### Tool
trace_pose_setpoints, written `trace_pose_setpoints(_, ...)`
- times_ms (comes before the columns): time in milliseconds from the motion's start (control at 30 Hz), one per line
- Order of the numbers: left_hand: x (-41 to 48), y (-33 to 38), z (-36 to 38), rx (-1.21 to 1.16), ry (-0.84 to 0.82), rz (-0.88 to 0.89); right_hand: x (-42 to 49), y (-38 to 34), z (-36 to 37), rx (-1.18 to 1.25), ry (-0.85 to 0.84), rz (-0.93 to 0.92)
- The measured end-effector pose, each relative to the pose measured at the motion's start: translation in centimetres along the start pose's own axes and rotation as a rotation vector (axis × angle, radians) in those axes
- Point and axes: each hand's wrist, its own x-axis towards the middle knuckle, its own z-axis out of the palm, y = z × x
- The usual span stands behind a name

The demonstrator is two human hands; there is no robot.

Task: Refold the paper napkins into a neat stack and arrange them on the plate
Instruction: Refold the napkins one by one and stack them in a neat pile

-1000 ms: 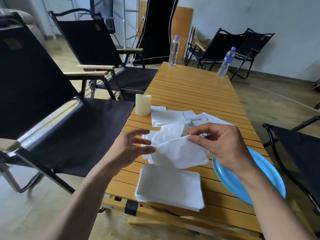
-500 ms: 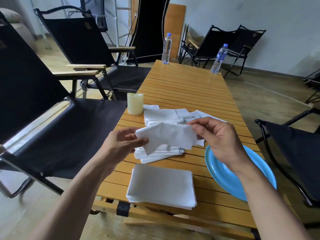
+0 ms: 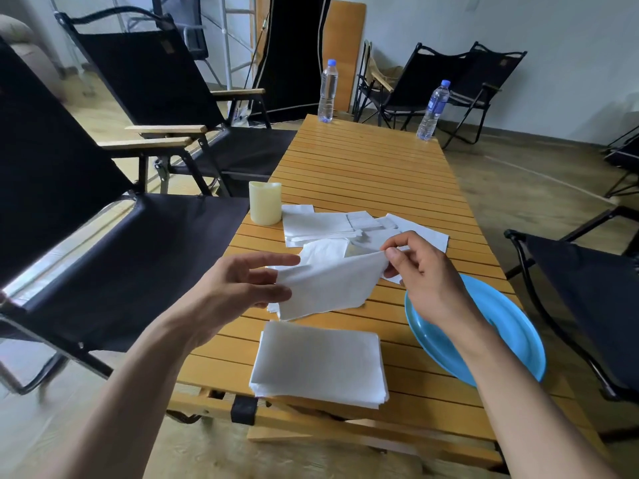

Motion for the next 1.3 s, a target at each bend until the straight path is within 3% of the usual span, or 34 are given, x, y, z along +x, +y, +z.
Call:
trace_pose_setpoints(100,0.1,0.0,0.4,-0.017,0.020,0.000,0.0,0.0,0.1,0.043,-0.016,0.041)
trace_pose_setpoints(300,0.4,-0.2,0.8,-0.066,0.245,0.096,0.0,0.1,0.2,0.266,-0.017,0.165)
trace_pose_setpoints(500,0.6,-0.4,0.9,-0.082,0.309,0.149,-0.1,0.1,0.3,0.497,-0.117,0.254)
trace_pose_setpoints(933,0.7,-0.8,0.7,-0.030,0.372,0.085,-0.1,0.4,0.8,0.397,-0.024,0.222)
trace_pose_setpoints(1300,0.6,0.1,1.1,-0.097,0.424,0.177,-0.2,0.4,1.6,0.417,-0.137,0.324)
